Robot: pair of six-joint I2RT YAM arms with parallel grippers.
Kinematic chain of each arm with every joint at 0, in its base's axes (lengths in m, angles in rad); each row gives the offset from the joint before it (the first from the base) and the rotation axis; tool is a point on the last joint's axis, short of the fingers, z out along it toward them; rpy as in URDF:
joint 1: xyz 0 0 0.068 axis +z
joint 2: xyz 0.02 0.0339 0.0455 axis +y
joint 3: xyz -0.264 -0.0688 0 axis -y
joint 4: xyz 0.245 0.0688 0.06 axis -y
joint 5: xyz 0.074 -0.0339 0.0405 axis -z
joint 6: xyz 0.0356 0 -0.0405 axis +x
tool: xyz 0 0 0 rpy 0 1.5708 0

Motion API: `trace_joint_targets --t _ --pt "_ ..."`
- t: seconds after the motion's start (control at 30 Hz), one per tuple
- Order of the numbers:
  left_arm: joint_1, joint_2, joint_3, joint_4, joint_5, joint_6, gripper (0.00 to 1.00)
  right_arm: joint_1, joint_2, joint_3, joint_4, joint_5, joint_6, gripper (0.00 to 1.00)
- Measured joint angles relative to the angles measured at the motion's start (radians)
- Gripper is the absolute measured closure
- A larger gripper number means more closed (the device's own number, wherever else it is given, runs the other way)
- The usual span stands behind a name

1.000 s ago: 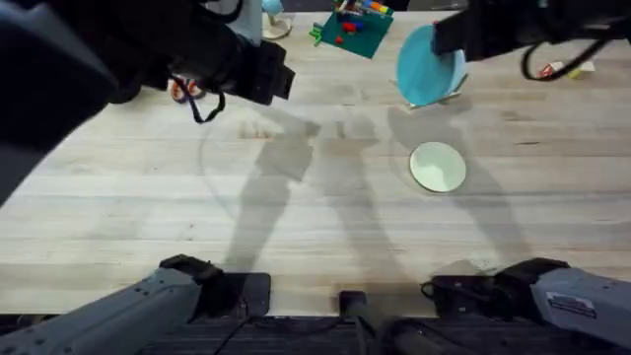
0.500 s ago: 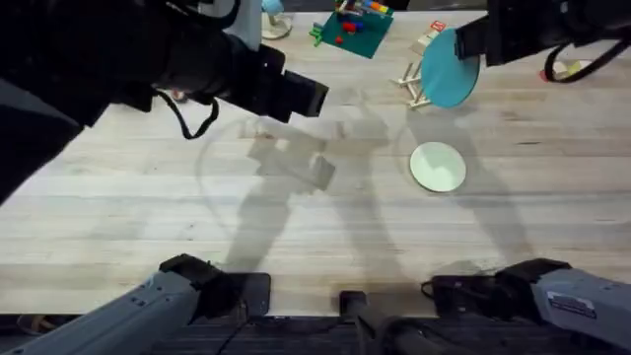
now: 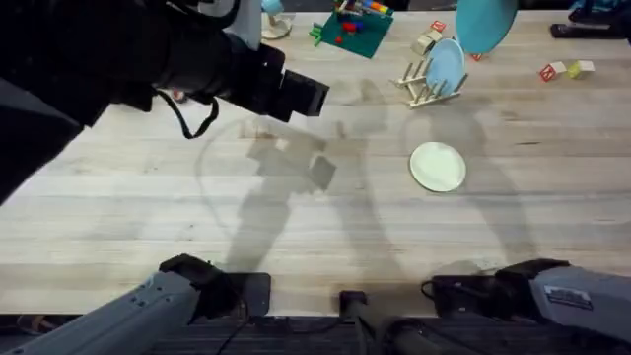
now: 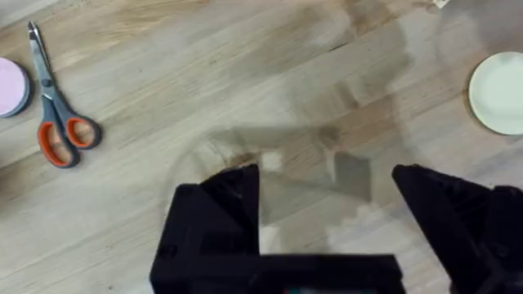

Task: Pick up the plates from the table one by one and place each into a slot on the dish rack.

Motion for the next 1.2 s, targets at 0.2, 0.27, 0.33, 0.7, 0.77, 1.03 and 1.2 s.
trace_joint_targets --t 0.2,0.27,0.33,0.7,0.77,1.03,1.2 --pt "0.0 0.0 0.0 0.0 0.0 0.0 0.008 -0.048 0.057 0.031 0.0 0.017 -0.015 0.973" --pt "0.0 0.0 0.0 0.0 0.0 0.0 0.008 -0.055 0.07 0.031 -0.001 0.018 -0.021 0.973" --pt "0.0 0.0 0.0 0.0 0.0 0.0 0.007 -0.056 0.082 0.032 -0.001 0.019 -0.026 0.973" --pt "0.0 0.0 0.0 0.0 0.0 0.0 0.007 -0.057 0.126 0.032 0.0 0.006 -0.061 0.973" --pt "0.0 0.0 0.0 0.0 0.0 0.0 0.008 -0.058 0.129 0.032 -0.001 -0.013 -0.067 0.973" --pt "0.0 0.0 0.0 0.0 0.0 0.0 0.007 -0.062 0.214 0.035 0.01 -0.056 -0.092 0.973" --pt "0.0 0.0 0.0 0.0 0.0 0.0 0.008 -0.062 0.279 0.035 0.052 -0.06 -0.113 0.973"
